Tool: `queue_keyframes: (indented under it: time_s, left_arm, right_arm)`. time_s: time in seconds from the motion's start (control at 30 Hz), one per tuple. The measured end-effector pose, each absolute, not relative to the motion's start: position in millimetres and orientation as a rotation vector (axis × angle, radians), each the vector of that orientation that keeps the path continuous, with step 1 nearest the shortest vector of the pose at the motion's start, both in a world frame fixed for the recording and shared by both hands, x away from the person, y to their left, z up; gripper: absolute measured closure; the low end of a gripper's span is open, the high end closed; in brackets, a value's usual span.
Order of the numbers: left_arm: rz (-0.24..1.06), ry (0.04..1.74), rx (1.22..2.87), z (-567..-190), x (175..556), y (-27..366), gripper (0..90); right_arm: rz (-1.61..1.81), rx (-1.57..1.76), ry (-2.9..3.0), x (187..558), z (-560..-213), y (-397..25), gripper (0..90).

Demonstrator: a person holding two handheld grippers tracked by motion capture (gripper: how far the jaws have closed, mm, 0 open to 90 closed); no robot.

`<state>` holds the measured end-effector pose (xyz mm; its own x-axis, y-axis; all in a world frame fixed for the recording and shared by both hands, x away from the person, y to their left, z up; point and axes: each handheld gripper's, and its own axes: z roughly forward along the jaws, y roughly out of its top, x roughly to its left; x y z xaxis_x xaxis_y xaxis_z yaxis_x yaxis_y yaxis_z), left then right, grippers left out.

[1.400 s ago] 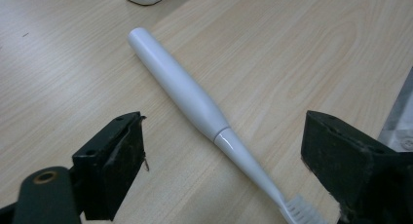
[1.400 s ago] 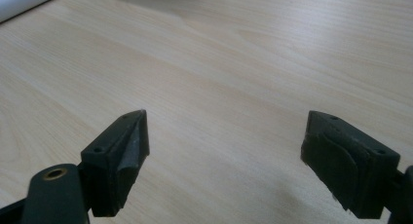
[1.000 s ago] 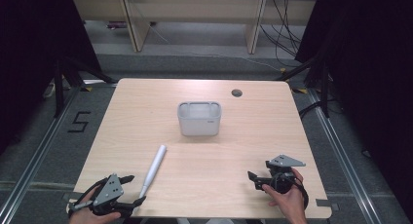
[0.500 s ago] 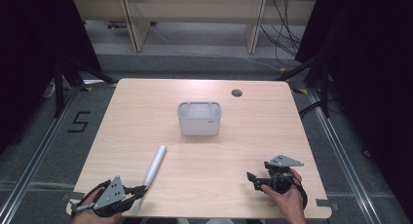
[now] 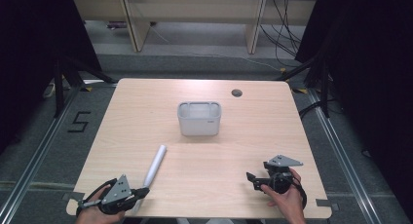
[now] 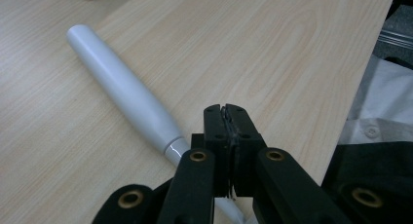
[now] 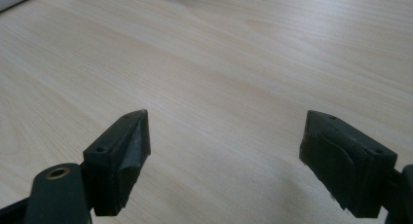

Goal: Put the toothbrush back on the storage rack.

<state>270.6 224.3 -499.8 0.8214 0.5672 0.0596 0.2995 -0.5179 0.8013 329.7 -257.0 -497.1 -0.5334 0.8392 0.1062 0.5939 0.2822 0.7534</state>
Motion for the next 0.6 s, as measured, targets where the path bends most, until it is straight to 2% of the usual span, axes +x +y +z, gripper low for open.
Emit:
queue_keyframes:
  time_s: [0.6]
  left_arm:
    - [0.385,0.607,2.27,-505.6,281.7,226.5,87.8]
  right_arm:
    - [1.126,1.303,2.263,330.8,-498.9,-256.0,19.3]
